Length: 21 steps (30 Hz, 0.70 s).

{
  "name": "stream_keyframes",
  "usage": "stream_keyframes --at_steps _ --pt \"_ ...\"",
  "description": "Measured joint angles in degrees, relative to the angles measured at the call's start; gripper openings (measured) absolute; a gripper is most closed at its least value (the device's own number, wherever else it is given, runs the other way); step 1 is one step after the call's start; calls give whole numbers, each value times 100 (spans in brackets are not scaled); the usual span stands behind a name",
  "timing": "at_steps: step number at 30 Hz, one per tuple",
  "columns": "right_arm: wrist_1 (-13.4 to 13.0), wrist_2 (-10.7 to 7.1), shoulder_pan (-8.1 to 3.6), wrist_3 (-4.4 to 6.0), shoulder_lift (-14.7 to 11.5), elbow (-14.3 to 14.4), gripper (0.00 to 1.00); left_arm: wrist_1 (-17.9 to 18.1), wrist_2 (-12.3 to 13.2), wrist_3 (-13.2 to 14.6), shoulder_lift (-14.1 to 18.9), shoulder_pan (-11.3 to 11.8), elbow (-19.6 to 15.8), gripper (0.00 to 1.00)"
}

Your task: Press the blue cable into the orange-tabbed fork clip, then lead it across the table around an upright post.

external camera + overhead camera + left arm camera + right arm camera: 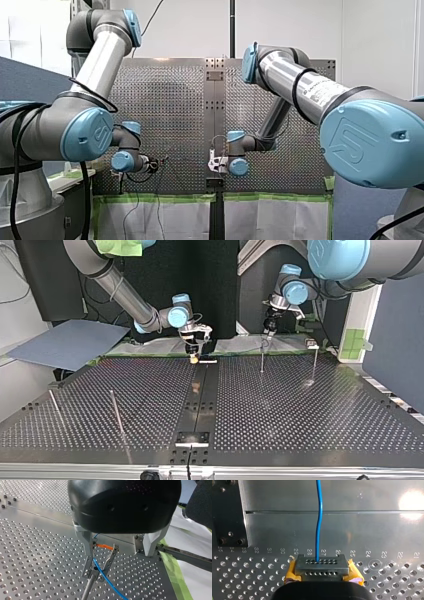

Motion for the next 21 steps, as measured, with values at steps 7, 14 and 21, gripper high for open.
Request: stream_keyframes --at_steps 7,14,21 --pt "5 -14 -8 -7 21 0 0 -43 71 132 0 -45 3 100" --pt "5 -14 -12 -8 25 0 0 -153 289 294 -1 -245 69 100" --pt "1 -13 -16 -6 36 0 0 -231 40 198 -1 -586 331 100"
